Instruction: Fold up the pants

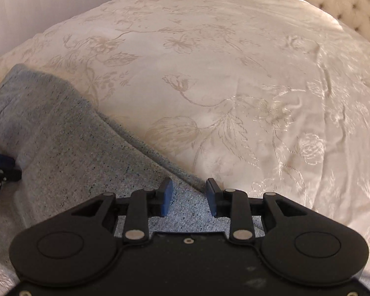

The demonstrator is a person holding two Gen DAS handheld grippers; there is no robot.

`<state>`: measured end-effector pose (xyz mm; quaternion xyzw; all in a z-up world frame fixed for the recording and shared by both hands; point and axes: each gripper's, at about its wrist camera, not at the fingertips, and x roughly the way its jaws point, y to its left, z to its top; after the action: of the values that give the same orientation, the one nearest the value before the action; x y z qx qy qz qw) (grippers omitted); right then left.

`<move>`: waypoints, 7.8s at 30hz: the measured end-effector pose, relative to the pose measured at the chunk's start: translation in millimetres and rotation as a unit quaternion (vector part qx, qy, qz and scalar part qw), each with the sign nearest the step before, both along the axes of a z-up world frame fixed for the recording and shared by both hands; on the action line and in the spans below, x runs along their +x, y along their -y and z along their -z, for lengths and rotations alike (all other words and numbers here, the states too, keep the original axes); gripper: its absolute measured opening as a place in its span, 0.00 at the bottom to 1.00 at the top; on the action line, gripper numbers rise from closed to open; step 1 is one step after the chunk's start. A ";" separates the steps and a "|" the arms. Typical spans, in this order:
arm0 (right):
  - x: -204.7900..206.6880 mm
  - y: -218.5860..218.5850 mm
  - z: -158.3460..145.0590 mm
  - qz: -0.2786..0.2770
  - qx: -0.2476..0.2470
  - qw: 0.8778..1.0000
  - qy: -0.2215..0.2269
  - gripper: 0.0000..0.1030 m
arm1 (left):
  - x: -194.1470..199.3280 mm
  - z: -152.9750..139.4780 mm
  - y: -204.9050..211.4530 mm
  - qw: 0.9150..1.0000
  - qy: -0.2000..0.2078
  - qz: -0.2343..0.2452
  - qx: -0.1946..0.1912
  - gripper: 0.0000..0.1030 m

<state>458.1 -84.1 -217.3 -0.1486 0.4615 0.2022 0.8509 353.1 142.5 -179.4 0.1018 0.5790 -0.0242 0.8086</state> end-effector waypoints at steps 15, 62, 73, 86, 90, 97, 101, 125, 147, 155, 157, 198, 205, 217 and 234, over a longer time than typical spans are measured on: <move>9.8 -3.6 12.7 0.008 0.008 1.000 -0.020 0.05 | -12.2 -11.0 -18.7 1.000 0.001 0.023 -0.013 0.31; -99.7 256.6 -31.8 0.377 0.125 0.918 0.008 0.19 | -98.5 -52.1 79.1 0.996 -0.009 0.013 0.090 0.50; -213.0 456.1 -30.9 0.499 0.110 0.859 0.003 0.31 | -101.3 -64.5 160.7 0.998 0.001 0.030 0.062 0.50; -188.1 490.2 -16.7 0.388 0.239 0.885 -0.092 0.05 | -105.3 -81.0 232.9 0.996 0.014 0.065 0.064 0.50; -187.8 489.6 -56.5 0.405 0.254 0.876 -0.062 0.05 | -95.0 -87.8 246.4 0.997 0.021 0.065 0.044 0.50; -191.5 492.4 -26.4 0.440 0.139 0.882 -0.097 0.23 | -74.6 -83.9 285.4 0.996 0.026 0.084 0.026 0.50; -210.4 496.8 -27.4 0.462 0.218 0.855 -0.087 0.31 | -66.6 -82.3 314.1 0.993 0.035 0.110 0.015 0.50; -190.4 497.3 -20.4 0.437 0.227 0.865 -0.094 0.34 | 32.5 -26.8 362.8 0.995 0.032 0.090 0.043 0.50; -163.1 496.7 6.1 0.384 0.265 0.874 -0.134 0.12 | -31.2 -44.8 317.4 0.998 0.012 0.065 0.005 0.50; -173.1 479.4 -36.8 0.375 0.257 0.886 -0.094 0.12 | 28.5 -23.6 343.2 0.998 0.023 0.055 -0.004 0.50; -175.2 476.1 -42.4 0.379 0.262 0.883 -0.092 0.12 | 39.6 -11.3 354.2 0.998 0.013 0.066 0.000 0.50; -124.4 62.2 -112.4 0.241 0.214 0.944 -0.068 0.13 | -28.3 -59.4 74.6 0.998 0.003 -0.027 -0.056 0.49; -116.6 -7.2 -57.2 0.207 0.142 0.964 -0.085 0.26 | -26.6 -56.1 43.0 0.999 0.002 -0.020 -0.045 0.49; -143.6 81.2 -87.1 0.280 0.212 0.936 -0.040 0.32 | -1.3 -58.9 79.0 0.995 0.010 0.004 -0.097 0.49; -114.2 222.3 -42.3 0.411 0.166 0.894 -0.061 0.34 | 26.1 -27.2 139.1 0.998 0.008 0.035 -0.046 0.49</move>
<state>343.9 -306.4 -175.0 0.2106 0.4921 -0.0827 0.8406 379.2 3.5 -152.2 0.0845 0.5669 -0.0783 0.8157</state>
